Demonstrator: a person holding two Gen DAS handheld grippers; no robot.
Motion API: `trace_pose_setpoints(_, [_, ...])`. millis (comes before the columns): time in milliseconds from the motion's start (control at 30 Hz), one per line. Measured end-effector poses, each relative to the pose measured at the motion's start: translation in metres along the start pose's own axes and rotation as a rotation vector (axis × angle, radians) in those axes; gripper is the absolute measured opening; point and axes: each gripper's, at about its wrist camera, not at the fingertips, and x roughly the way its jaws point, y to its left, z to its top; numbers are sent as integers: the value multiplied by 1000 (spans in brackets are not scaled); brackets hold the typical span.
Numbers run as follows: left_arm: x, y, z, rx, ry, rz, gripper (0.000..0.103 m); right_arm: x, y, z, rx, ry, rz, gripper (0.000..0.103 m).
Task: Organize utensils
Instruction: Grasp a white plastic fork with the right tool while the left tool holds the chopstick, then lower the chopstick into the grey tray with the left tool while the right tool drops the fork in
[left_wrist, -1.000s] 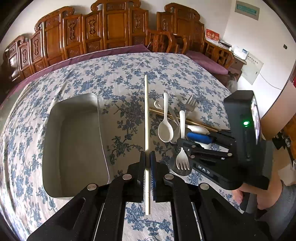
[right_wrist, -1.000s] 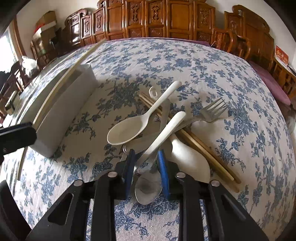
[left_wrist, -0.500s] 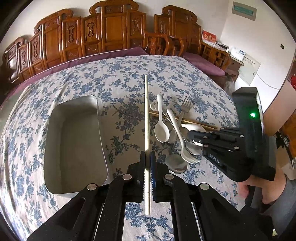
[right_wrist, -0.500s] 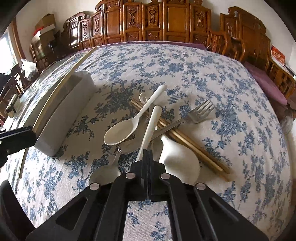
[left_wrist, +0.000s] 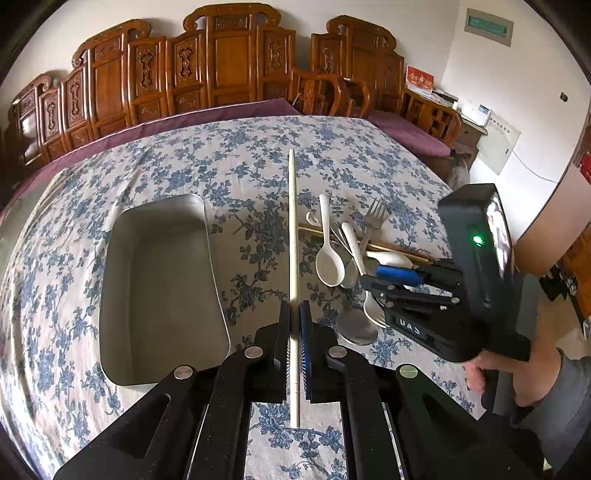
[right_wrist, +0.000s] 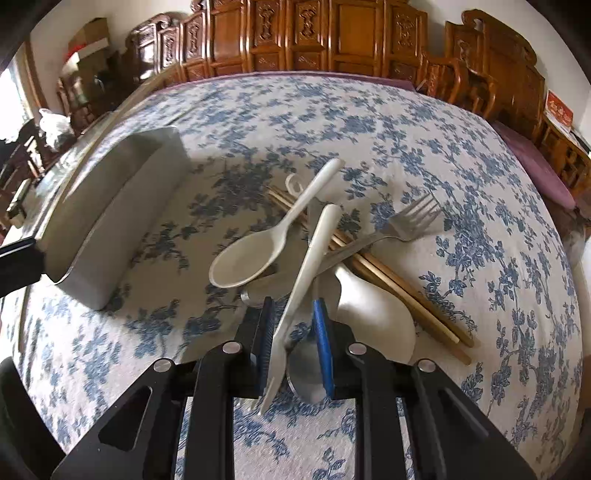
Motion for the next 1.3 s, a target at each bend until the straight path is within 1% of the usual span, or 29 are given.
trace_pose_setpoints(100, [0,1,-1,-1,-1,2,4,6,-3,2,1,19,-10,23])
trace_pose_setpoints(133, [0,1,-1,-1,-1,2,4,7,-4,2,0,20,-9,17])
trace_pose_setpoints(233, [0,2,-1,0,-3,2,4,7,-6,3,3,26,-2,14])
trace_pose_setpoints(267, [-1,2,-1,0,-4,3,4,7,-6,3,3,23,1,9])
trace_pose_setpoints(300, [-1,2,-1,0,-5,3,4,5,-6,3,1,19,2,7])
trace_pose_setpoints(433, [-4,3,-1,4,-9,6,4,-7,-5,3,-5,-14,-6,7])
trace_pose_setpoints(500, [-5,3,-1,3,-10,8,4,-13,-5,4,-5,-24,5,7])
trace_pose_setpoints(533, [-6,4,-1,3,-12,9,4,-17,-5,5,-5,-36,6,0])
trace_pose_setpoints(667, [-12,9,3,1,-25,18,4,-33,-4,11,-1,-70,30,1])
trace_pose_setpoints(733, [-15,14,6,-4,-31,27,4,-41,2,15,-31,-89,23,1])
trace_pose_setpoints(867, [-22,26,9,-14,-40,48,4,-39,4,18,-55,-86,-7,1])
trace_pose_setpoints(900, [-24,29,9,-18,-41,50,4,-36,2,17,-55,-81,-18,1])
trace_pose_setpoints(1000, [-26,32,7,-24,-43,47,4,-25,-3,11,-37,-52,-9,2])
trace_pose_setpoints(1067, [-26,32,5,-27,-40,42,4,-17,-2,8,-36,-39,-5,8])
trace_pose_setpoints(1100, [-26,33,5,-29,-39,38,4,-12,-3,7,-29,-29,-2,14])
trace_pose_setpoints(1133, [-25,33,4,-31,-37,35,4,-8,-4,6,-19,-21,-1,22])
trace_pose_setpoints(1167, [-24,33,4,-32,-36,32,4,-5,-6,6,-7,-17,2,24])
trace_pose_setpoints(1300, [-21,30,2,-32,-29,21,4,8,-10,8,25,21,8,26])
